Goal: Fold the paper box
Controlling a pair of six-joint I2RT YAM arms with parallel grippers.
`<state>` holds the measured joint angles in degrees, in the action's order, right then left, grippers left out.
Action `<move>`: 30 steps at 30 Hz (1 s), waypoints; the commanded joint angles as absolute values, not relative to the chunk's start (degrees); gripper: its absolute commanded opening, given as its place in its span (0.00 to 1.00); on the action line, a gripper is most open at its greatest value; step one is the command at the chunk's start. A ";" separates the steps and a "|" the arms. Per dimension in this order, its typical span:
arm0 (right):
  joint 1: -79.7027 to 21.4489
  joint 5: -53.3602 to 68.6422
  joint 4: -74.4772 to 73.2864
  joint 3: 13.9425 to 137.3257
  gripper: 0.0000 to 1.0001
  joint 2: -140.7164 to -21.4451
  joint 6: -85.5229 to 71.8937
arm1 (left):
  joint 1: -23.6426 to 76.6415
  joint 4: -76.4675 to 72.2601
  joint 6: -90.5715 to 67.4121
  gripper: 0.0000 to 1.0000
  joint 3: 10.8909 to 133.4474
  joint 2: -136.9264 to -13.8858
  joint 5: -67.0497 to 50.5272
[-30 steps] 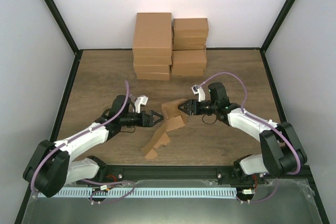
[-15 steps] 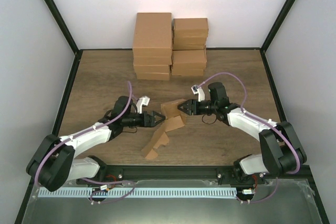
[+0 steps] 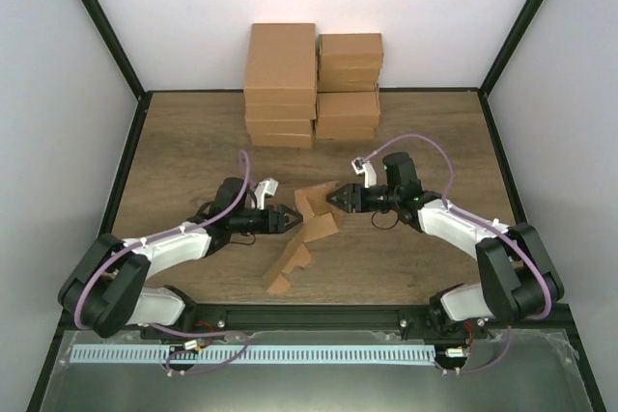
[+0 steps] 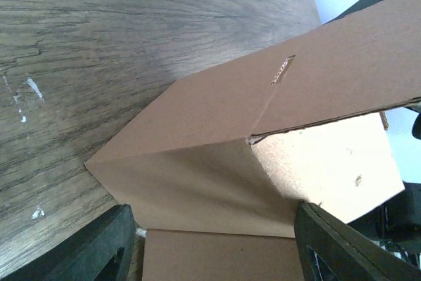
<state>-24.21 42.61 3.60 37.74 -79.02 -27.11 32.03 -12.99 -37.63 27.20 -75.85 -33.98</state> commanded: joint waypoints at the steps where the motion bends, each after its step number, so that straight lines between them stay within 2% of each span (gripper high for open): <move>1: -25.00 42.56 2.01 37.15 0.53 -79.81 -27.14 | 32.26 -16.22 -37.76 0.68 27.06 -77.77 -33.58; 4: -25.05 41.78 1.29 37.49 0.54 -79.90 -26.92 | 32.27 -15.82 -37.50 0.65 27.24 -77.97 -33.29; 8: -24.96 41.44 1.22 37.53 0.61 -79.69 -26.89 | 32.26 -14.97 -37.21 0.65 27.57 -77.83 -32.95; 15: -24.96 40.52 0.89 37.48 0.65 -77.98 -26.89 | 32.20 -12.72 -37.14 0.74 28.05 -73.39 -31.70; 30: -22.22 41.46 -1.72 39.12 0.70 -75.56 -26.09 | 32.23 -12.68 -37.79 0.78 28.08 -71.14 -30.66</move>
